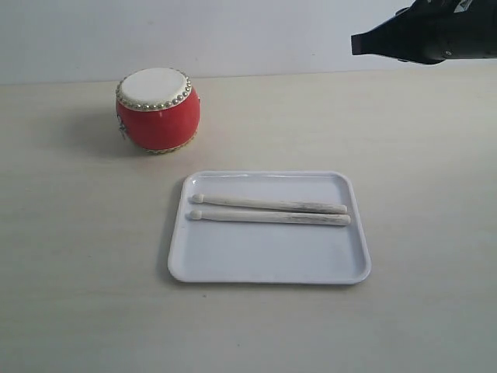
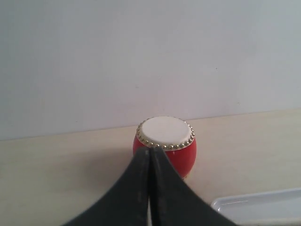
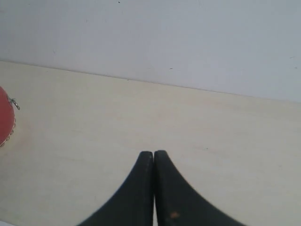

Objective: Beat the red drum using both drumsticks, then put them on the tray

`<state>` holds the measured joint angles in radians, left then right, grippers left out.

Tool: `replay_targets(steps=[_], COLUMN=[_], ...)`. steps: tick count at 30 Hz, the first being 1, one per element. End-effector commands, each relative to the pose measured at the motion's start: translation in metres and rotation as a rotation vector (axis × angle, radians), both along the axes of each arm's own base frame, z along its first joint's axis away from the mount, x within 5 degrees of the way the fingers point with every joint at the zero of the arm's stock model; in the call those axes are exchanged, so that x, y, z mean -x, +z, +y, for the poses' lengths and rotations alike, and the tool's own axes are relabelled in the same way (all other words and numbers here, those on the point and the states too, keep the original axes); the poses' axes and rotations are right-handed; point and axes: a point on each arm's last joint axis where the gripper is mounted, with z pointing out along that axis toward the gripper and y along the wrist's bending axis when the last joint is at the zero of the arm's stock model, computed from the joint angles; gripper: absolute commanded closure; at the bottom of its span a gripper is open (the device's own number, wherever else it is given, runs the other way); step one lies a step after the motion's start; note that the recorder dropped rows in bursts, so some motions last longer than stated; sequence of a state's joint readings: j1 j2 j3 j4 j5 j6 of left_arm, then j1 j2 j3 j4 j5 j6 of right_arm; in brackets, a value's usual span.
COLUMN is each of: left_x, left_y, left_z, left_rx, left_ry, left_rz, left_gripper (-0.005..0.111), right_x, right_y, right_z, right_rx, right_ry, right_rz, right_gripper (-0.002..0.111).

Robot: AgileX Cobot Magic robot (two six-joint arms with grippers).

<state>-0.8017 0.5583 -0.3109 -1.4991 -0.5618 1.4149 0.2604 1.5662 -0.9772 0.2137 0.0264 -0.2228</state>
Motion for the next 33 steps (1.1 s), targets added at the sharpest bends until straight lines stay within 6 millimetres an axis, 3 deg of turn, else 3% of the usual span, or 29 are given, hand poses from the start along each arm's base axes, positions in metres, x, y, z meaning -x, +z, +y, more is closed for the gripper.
replay_targets(steps=[1, 10, 15, 19, 30, 33], left_x=[0.001, -0.002, 0.006, 0.013, 0.014, 0.014], left_y=[-0.001, -0.001, 0.0, 0.001, -0.019, -0.02], left_z=[0.001, 0.01, 0.029, 0.04, 0.04, 0.032], left_rx=[0.008, 0.028, 0.306, 0.428, 0.428, 0.271], left_ry=[0.005, 0.063, 0.166, 0.23, 0.227, 0.128], left_rz=[0.003, 0.01, 0.062, 0.012, 0.055, 0.054], left_gripper=[0.107, 0.107, 0.107, 0.107, 0.107, 0.107], right_x=[-0.002, -0.002, -0.002, -0.002, -0.002, -0.002], right_y=[0.003, 0.003, 0.003, 0.003, 0.003, 0.003], right_z=[-0.002, -0.002, -0.002, -0.002, -0.002, -0.002], right_rx=[-0.004, -0.008, -0.008, -0.008, -0.006, -0.011], right_ry=[-0.008, -0.01, -0.01, -0.01, -0.009, -0.012], right_rz=[-0.012, -0.011, -0.011, -0.011, -0.012, -0.01], right_gripper=[0.108, 0.108, 0.108, 0.108, 0.108, 0.108])
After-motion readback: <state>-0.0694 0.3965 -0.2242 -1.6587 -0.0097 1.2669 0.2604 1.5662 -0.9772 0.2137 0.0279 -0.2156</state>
